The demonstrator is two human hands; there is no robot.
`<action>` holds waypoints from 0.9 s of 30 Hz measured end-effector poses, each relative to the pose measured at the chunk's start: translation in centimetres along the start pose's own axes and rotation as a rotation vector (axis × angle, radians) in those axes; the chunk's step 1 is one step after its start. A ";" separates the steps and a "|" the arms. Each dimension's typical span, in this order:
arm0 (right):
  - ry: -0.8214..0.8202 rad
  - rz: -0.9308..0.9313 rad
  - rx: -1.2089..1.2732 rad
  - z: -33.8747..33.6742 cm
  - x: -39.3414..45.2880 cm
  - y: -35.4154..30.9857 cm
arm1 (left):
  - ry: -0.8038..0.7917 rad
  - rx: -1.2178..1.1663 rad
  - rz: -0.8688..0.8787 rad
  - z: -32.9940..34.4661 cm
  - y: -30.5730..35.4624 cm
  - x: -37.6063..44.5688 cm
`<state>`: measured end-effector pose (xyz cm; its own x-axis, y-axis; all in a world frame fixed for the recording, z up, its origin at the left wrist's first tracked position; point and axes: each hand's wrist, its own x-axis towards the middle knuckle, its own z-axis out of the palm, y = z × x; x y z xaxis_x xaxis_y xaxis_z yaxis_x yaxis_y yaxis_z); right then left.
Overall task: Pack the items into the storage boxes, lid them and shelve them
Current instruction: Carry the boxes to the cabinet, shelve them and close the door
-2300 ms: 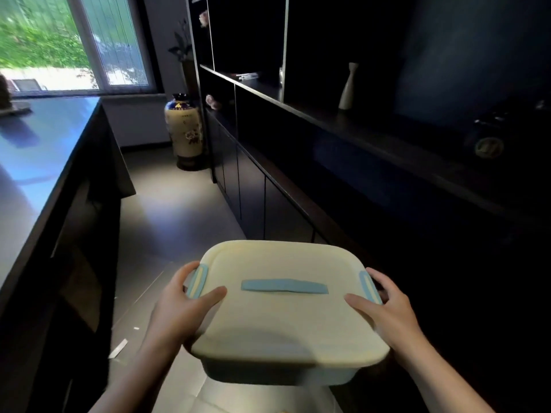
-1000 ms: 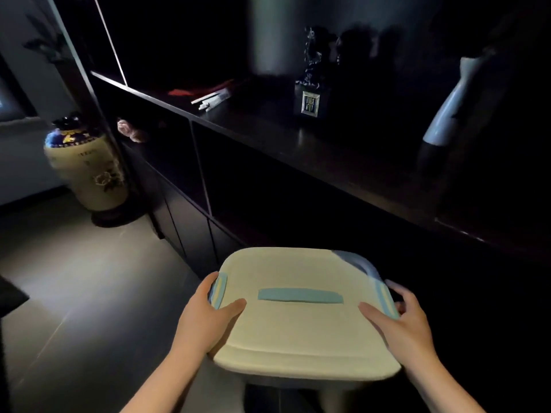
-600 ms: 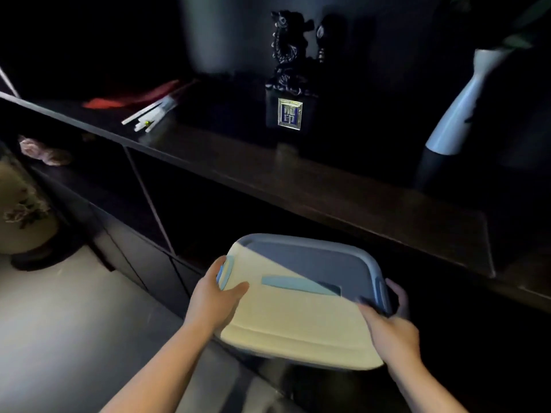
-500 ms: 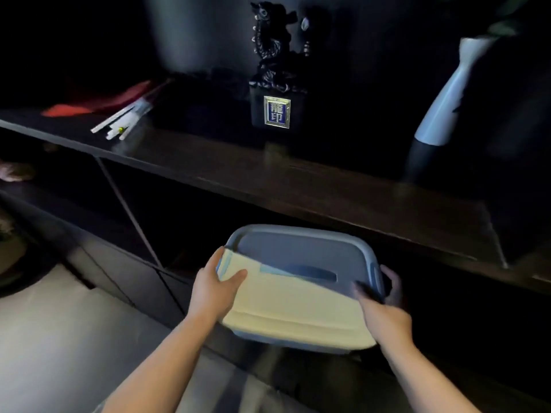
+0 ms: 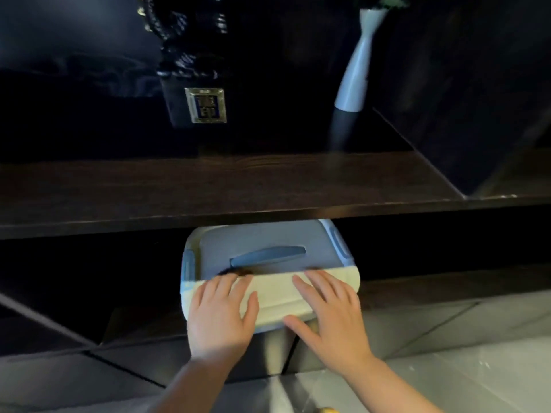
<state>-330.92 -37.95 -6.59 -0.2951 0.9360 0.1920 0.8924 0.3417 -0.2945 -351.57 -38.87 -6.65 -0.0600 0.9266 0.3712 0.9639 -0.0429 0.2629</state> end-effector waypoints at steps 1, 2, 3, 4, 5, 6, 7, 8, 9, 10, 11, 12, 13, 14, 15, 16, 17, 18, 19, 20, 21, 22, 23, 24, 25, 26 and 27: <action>-0.008 0.020 0.002 0.0 0.2 -0.4 | -0.020 0.022 0.009 0.0 -0.2 0.5; -0.024 0.039 0.009 0.0 0.3 -0.6 | -0.048 0.041 0.005 -0.1 -0.3 0.8; -0.042 0.046 0.016 -0.1 0.4 -0.8 | -0.075 0.053 -0.003 -0.2 -0.4 1.0; -0.055 0.042 0.029 -0.3 0.4 -0.9 | -0.101 0.049 -0.016 -0.4 -0.3 1.1; -0.070 0.032 0.045 -0.5 0.3 -0.8 | -0.111 0.033 -0.020 -0.5 -0.1 1.1; -0.088 0.028 0.062 -0.9 0.1 -0.6 | -0.119 -0.011 -0.015 -0.5 0.5 1.0; -0.093 0.036 0.079 -1.4 -0.3 -0.3 | -0.134 -0.085 0.018 -0.3 1.4 0.8; -0.073 0.066 0.089 -2.0 -1.1 0.3 | -0.168 -0.174 0.075 -0.2 2.8 0.6; -0.035 0.114 0.084 -2.6 -2.1 1.0 | -0.205 -0.255 0.146 0.1 4.4 0.3; -0.002 0.176 0.063 -3.3 -3.5 2.0 | -0.241 -0.317 0.205 0.3 6.4 -0.1; 0.013 0.241 0.041 -4.2 -5.0 3.2 | -0.267 -0.357 0.262 0.6 8.6 -0.5; 0.016 0.306 0.026 -5.2 -6.7 4.6 | -0.285 -0.378 0.318 0.7 11.0 -1.0; 0.011 0.369 0.020 -6.2 -8.6 6.1 | -0.299 -0.393 0.373 0.8 13.3 -1.5; 0.005 0.433 0.014 -7.2 -10.6 7.7 | -0.320 -0.402 0.422 1.0 15.7 -1.9; 0.014 0.496 0.003 -8.3 -12.8 9.2 | -0.342 -0.406 0.473 1.4 17.9 -2.4; 0.034 0.562 -0.012 -9.3 -15.1 10.8 | -0.356 -0.413 0.531 1.9 20.3 -2.9; 0.056 0.624 -0.027 -10.5 -17.5 12.4 | -0.359 -0.425 0.584 2.5 22.8 -3.4; 0.073 0.686 -0.041 -11.5 -19.9 14.0 | -0.371 -0.443 0.621 3.0 25.6 -4.1; 0.090 0.745 -0.057 -12.7 -22.3 15.6 | -0.393 -0.464 0.646 3.7 28.4 -4.7; 0.107 0.799 -0.075 -13.9 -24.7 17.2 | -0.431 -0.493 0.667 4.3 31.5 -5.5; 0.125 0.853 -0.090 -15.2 -27.0 18.8 | -0.464 -0.530 0.701 4.9 34.7 -6.3; 0.146 0.907 -0.103 -16.6 -29.3 20.3 | -0.488 -0.563 0.739 5.4 37.9 -7.2; 0.169 0.957 -0.118 -17.9 -31.4 21.8 | -0.504 -0.586 0.784 5.9 41.2 -8.0; 0.192 1.003 -0.133 -19.3 -33.5 23.3 | -0.519 -0.605 0.826 6.1 44.4 -8.9; 0.213 1.043 -0.151 -20.6 -35.5 24.9 | -0.526 -0.621 0.869 6.5 47.7 -9.8; 0.230 1.077 -0.172 -21.8 -37.4 26.4 | -0.534 -0.628 0.905 6.8 50.9 -10.5; 0.240 1.110 -0.190 -23.0 -39.2 27.9 | -0.541 -0.629 0.941 7.2 53.9 -11.2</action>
<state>-286.60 -67.06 -0.79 0.7401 0.6659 0.0941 0.6626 -0.6982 -0.2710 -297.08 -48.90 -3.06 0.8408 0.4678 0.2725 0.2753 -0.8028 0.5290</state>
